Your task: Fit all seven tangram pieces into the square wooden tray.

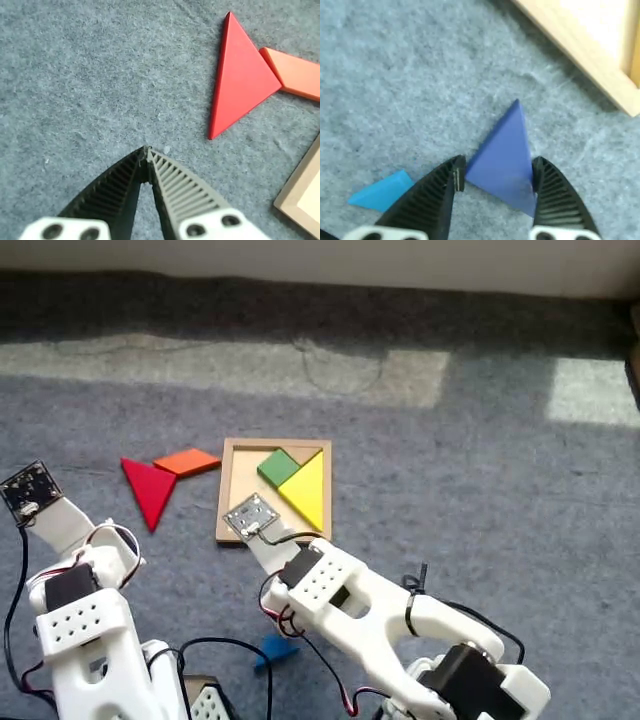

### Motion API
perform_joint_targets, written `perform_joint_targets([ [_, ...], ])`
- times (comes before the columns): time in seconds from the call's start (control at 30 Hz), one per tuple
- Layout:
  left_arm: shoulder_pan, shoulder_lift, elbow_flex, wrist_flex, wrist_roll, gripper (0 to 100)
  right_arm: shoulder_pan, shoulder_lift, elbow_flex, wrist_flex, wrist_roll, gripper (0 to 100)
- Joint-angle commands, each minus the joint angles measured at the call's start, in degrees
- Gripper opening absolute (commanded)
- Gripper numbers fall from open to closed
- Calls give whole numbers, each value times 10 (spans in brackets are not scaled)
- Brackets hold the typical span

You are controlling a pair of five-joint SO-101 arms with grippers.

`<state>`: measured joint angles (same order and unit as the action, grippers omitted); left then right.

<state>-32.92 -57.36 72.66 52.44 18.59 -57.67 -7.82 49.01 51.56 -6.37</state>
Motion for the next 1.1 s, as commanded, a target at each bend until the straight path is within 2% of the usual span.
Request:
perform_joint_targets([
  [0.0,-8,-8,-22,-9,-3,5,1,-5,7,-9,5,125],
  [0.3,-8,-8,-22,-9,-3,5,2,-189,-41,64,0,124],
  [0.47,-8,-8,-22,-9,-3,5,44,-211,-82,62,-10,124],
  [0.6,-8,-8,-22,-8,-3,5,84,-170,-147,24,-85,124],
  [0.93,-8,-8,-22,-10,-3,5,96,43,-299,-133,-242,124],
  [1.07,-8,-8,-22,-10,-3,5,108,142,-370,-160,-292,126],
])
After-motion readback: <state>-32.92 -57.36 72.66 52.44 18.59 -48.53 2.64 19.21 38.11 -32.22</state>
